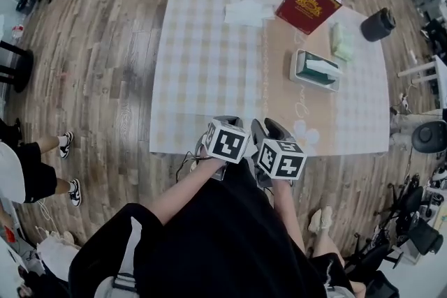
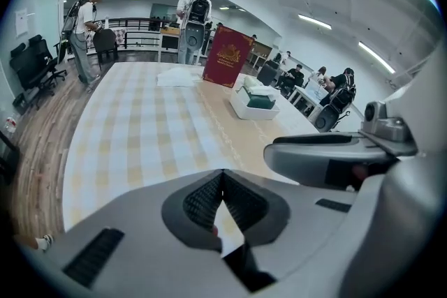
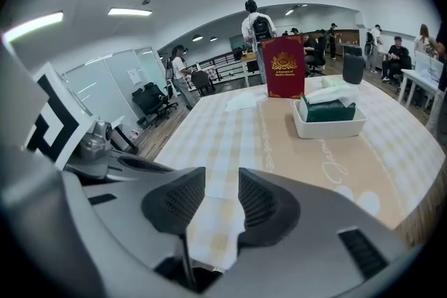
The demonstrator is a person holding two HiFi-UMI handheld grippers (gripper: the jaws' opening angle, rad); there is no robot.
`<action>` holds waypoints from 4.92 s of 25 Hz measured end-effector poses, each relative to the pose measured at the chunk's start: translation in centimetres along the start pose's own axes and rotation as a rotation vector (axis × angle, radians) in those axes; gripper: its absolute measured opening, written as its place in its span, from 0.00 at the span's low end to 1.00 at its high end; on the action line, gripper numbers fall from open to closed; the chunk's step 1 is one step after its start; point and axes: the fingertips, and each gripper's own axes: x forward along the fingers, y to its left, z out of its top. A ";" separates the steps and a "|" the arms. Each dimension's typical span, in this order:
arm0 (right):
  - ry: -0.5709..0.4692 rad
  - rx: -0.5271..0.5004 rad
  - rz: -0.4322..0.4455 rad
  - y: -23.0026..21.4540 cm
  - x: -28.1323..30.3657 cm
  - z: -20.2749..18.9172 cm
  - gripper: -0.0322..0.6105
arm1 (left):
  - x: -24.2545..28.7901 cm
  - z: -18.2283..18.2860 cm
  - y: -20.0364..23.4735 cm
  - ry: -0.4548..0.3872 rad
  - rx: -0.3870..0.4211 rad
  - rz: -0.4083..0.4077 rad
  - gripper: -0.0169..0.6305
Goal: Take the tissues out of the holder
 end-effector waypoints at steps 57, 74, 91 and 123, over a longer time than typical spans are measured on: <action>0.596 -1.363 0.078 -29.7 13.0 10.9 0.62 | 9.4 5.5 0.4 0.092 -0.297 0.192 0.03; 0.621 -1.431 0.060 -30.0 14.1 9.9 0.59 | 10.0 4.9 0.6 0.107 -0.322 0.191 0.03; 0.356 -1.236 -0.032 -25.8 9.2 14.9 0.51 | 8.7 4.0 1.2 0.073 -0.310 0.180 0.03; 0.357 -0.665 0.152 6.6 5.4 -2.9 0.51 | -7.5 -9.1 9.3 -0.085 -0.325 0.231 0.03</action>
